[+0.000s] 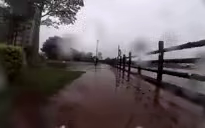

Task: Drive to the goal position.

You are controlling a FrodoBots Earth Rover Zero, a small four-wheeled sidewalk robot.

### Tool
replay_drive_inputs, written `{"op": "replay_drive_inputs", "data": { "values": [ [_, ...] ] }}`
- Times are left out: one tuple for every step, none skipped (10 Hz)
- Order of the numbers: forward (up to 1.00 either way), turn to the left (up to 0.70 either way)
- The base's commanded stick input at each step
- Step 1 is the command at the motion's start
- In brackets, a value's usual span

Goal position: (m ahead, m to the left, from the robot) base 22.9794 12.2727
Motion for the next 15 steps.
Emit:
{"op": "replay_drive_inputs", "data": {
  "values": [
    [1.0, 0.0],
    [1.0, 0.0],
    [1.0, 0.0],
    [1.0, 0.0],
    [1.0, 0.0],
    [1.0, 0.0],
    [1.0, 0.0],
    [1.0, 0.0],
    [1.0, 0.0],
    [1.0, 0.0],
    [1.0, 0.0],
    [1.0, 0.0],
    [1.0, 0.0],
    [1.0, 0.0],
    [0.1, 0.0]
  ]
}}
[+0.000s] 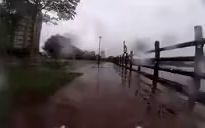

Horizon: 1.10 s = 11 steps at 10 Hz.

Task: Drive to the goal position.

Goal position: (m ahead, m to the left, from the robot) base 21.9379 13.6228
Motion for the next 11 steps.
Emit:
{"op": "replay_drive_inputs", "data": {
  "values": [
    [0.0, 0.0],
    [0.0, 0.0],
    [0.0, 0.0],
    [0.0, 0.0],
    [0.0, 0.0],
    [0.0, 0.0],
    [0.0, 0.0],
    [0.0, 0.0],
    [0.0, 0.0],
    [0.91, 0.0],
    [1.0, 0.0]
  ]
}}
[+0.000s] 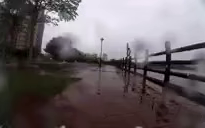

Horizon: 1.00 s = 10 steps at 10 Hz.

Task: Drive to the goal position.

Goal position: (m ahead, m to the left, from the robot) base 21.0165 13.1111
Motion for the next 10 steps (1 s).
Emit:
{"op": "replay_drive_inputs", "data": {
  "values": [
    [1.0, 0.0],
    [1.0, 0.0],
    [1.0, 0.0],
    [1.0, 0.0],
    [1.0, 0.0],
    [1.0, 0.0],
    [1.0, 0.0],
    [1.0, 0.0],
    [1.0, 0.0],
    [1.0, 0.0]
  ]
}}
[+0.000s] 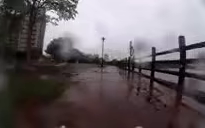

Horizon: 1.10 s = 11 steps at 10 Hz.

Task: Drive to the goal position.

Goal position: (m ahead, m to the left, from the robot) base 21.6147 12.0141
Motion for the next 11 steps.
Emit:
{"op": "replay_drive_inputs", "data": {
  "values": [
    [1.0, 0.0],
    [1.0, 0.0],
    [1.0, 0.0],
    [1.0, 0.0],
    [1.0, 0.0],
    [1.0, 0.0],
    [1.0, 0.0],
    [1.0, 0.0],
    [1.0, 0.0],
    [1.0, 0.0],
    [1.0, 0.0]
  ]
}}
